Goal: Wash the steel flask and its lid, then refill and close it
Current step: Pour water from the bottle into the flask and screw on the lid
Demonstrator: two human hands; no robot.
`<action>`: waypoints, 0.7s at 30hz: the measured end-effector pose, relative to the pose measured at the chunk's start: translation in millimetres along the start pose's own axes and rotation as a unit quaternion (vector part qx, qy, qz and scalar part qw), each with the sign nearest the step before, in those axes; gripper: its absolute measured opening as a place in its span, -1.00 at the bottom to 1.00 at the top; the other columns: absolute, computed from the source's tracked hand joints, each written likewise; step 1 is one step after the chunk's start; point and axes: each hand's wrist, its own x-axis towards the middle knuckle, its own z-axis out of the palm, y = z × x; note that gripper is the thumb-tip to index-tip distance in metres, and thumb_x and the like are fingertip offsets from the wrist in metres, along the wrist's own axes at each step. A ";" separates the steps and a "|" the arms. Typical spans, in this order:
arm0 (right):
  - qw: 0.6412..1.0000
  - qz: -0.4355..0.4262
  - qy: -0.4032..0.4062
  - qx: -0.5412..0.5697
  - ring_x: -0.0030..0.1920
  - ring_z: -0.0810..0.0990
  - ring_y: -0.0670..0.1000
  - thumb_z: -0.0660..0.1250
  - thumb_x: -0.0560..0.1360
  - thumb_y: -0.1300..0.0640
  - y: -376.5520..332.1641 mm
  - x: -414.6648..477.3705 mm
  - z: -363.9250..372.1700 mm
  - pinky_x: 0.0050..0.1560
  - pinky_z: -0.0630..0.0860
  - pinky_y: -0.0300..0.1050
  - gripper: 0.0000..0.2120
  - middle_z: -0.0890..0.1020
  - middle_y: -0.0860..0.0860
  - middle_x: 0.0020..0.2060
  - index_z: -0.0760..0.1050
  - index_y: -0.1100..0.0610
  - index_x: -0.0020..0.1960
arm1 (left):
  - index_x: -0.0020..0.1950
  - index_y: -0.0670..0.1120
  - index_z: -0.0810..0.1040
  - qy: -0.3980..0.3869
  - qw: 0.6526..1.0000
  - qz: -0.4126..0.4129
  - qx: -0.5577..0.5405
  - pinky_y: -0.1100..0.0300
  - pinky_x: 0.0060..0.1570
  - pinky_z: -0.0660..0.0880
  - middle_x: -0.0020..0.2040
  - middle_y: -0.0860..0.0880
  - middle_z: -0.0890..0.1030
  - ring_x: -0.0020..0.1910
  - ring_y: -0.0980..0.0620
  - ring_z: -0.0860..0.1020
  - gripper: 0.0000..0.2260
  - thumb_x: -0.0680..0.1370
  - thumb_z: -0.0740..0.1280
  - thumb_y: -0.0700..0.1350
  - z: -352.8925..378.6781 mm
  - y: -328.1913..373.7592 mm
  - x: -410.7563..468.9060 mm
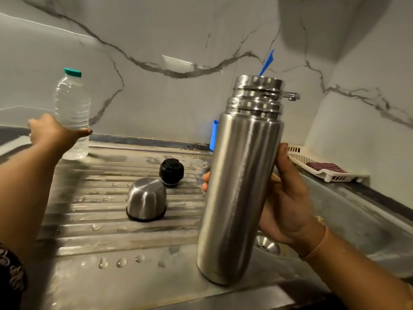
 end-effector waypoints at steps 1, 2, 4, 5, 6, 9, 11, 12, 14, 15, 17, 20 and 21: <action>1.000 0.000 -0.003 0.000 0.44 0.08 0.43 0.54 0.25 -0.19 0.4 0.1 -1.2 0.40 0.11 0.38 0.02 0.12 0.43 0.43 0.16 0.27 0.49 | 0.28 -0.21 0.37 0.011 1.000 0.001 -0.019 -0.22 0.17 0.45 0.25 -0.28 0.43 0.21 -0.31 0.44 -0.23 0.25 0.57 0.14 -2.4 3.4 -6.2; 1.000 -0.001 -0.006 -0.001 0.44 0.08 0.44 0.54 0.25 -0.19 1.0 0.3 -2.2 0.40 0.09 0.39 0.02 0.12 0.44 0.42 0.16 0.27 0.48 | 0.30 -0.20 0.32 0.020 0.999 0.004 -0.036 -0.18 0.22 0.42 0.29 -0.26 0.40 0.26 -0.27 0.41 -0.26 0.29 0.57 0.08 -3.5 6.4 -11.9; 1.000 -0.002 -0.012 0.001 0.43 0.09 0.45 0.53 0.26 -0.19 1.6 0.7 -3.4 0.40 0.07 0.40 0.01 0.12 0.45 0.41 0.17 0.28 0.48 | 0.31 -0.18 0.27 0.029 0.997 0.020 -0.066 -0.11 0.26 0.41 0.31 -0.23 0.41 0.29 -0.23 0.40 -0.32 0.36 0.54 0.00 -2.7 9.0 -22.2; 1.000 -0.002 -0.015 0.002 0.42 0.10 0.45 0.53 0.26 -0.19 2.0 1.0 -4.0 0.40 0.09 0.40 0.00 0.13 0.46 0.41 0.19 0.28 0.47 | 0.31 -0.18 0.27 0.033 0.997 0.030 -0.070 -0.09 0.25 0.41 0.30 -0.23 0.43 0.29 -0.23 0.41 -0.34 0.37 0.53 -0.01 -2.5 8.2 -26.9; 1.000 -0.002 -0.016 0.003 0.42 0.11 0.45 0.53 0.26 -0.19 2.4 1.2 -4.6 0.39 0.12 0.40 -0.01 0.14 0.46 0.41 0.20 0.27 0.47 | 0.30 -0.18 0.26 0.038 0.996 0.043 -0.065 -0.09 0.23 0.41 0.29 -0.24 0.45 0.27 -0.24 0.43 -0.35 0.38 0.53 -0.02 -3.7 7.5 -32.4; 0.999 -0.003 -0.029 0.014 0.40 0.17 0.44 0.53 0.25 -0.20 2.0 1.5 -5.4 0.35 0.19 0.38 -0.04 0.19 0.43 0.40 0.24 0.26 0.45 | 0.28 -0.18 0.26 0.046 0.996 0.070 -0.037 -0.11 0.15 0.43 0.23 -0.26 0.48 0.21 -0.27 0.47 -0.39 0.40 0.51 -0.01 -7.5 9.1 -52.6; 0.999 -0.006 -0.037 0.014 0.34 0.31 0.39 0.53 0.25 -0.20 2.7 1.4 -5.8 0.32 0.28 0.33 -0.08 0.31 0.40 0.35 0.31 0.24 0.42 | 0.27 -0.21 0.25 0.056 0.995 0.082 -0.022 -0.13 0.11 0.44 0.19 -0.29 0.50 0.16 -0.31 0.49 -0.39 0.41 0.50 -0.01 -10.0 12.2 -67.4; 0.999 -0.010 -0.035 0.012 0.29 0.37 0.34 0.54 0.24 -0.20 3.7 2.0 -6.8 0.30 0.33 0.29 -0.13 0.38 0.37 0.30 0.38 0.23 0.38 | 0.26 -0.23 0.25 0.060 0.994 0.088 -0.017 -0.14 0.09 0.44 0.17 -0.30 0.51 0.14 -0.32 0.50 -0.39 0.42 0.49 0.00 -9.9 13.3 -74.3; 0.999 -0.015 -0.033 0.016 0.25 0.41 0.30 0.55 0.22 -0.19 4.8 1.8 -6.2 0.29 0.36 0.24 -0.24 0.49 0.31 0.22 0.50 0.19 0.28 | 0.27 -0.24 0.25 0.065 0.994 0.092 -0.010 -0.15 0.07 0.45 0.16 -0.32 0.50 0.11 -0.34 0.50 -0.39 0.43 0.48 0.02 -11.3 15.9 -91.5; 0.999 -0.014 -0.034 0.017 0.25 0.42 0.29 0.56 0.20 -0.20 4.5 1.0 -4.5 0.29 0.37 0.23 -0.26 0.52 0.28 0.19 0.53 0.18 0.25 | 0.27 -0.25 0.24 0.067 0.993 0.098 -0.003 -0.16 0.06 0.45 0.15 -0.33 0.50 0.10 -0.35 0.50 -0.38 0.44 0.47 0.04 -13.1 16.5 -100.2; 0.999 -0.016 -0.032 0.007 0.20 0.48 0.23 0.57 0.16 -0.22 5.4 0.7 -2.1 0.28 0.38 0.19 -0.31 0.58 0.22 0.12 0.60 0.13 0.17 | 0.27 -0.27 0.23 0.076 0.991 0.111 0.011 -0.16 0.03 0.44 0.13 -0.34 0.50 0.08 -0.36 0.51 -0.38 0.45 0.45 0.04 -16.9 15.6 -117.2; 0.998 -0.025 -0.037 -0.037 0.11 0.59 0.12 0.52 0.19 -0.28 3.2 -2.8 1.1 0.23 0.48 0.11 -0.40 0.65 0.14 0.04 0.64 0.07 0.10 | 0.26 -0.27 0.24 0.100 0.989 0.110 0.017 -0.14 -0.03 0.45 0.10 -0.34 0.50 0.06 -0.35 0.51 -0.39 0.45 0.45 0.05 -29.3 15.1 -142.9; 0.998 -0.026 -0.037 -0.051 0.08 0.61 0.07 0.50 0.20 -0.30 3.0 -3.4 2.1 0.18 0.52 0.06 -0.42 0.66 0.11 0.01 0.65 0.05 0.07 | 0.26 -0.26 0.24 0.108 0.989 0.103 0.015 -0.13 -0.04 0.45 0.10 -0.33 0.50 0.06 -0.35 0.52 -0.39 0.45 0.45 0.06 -34.3 15.4 -150.7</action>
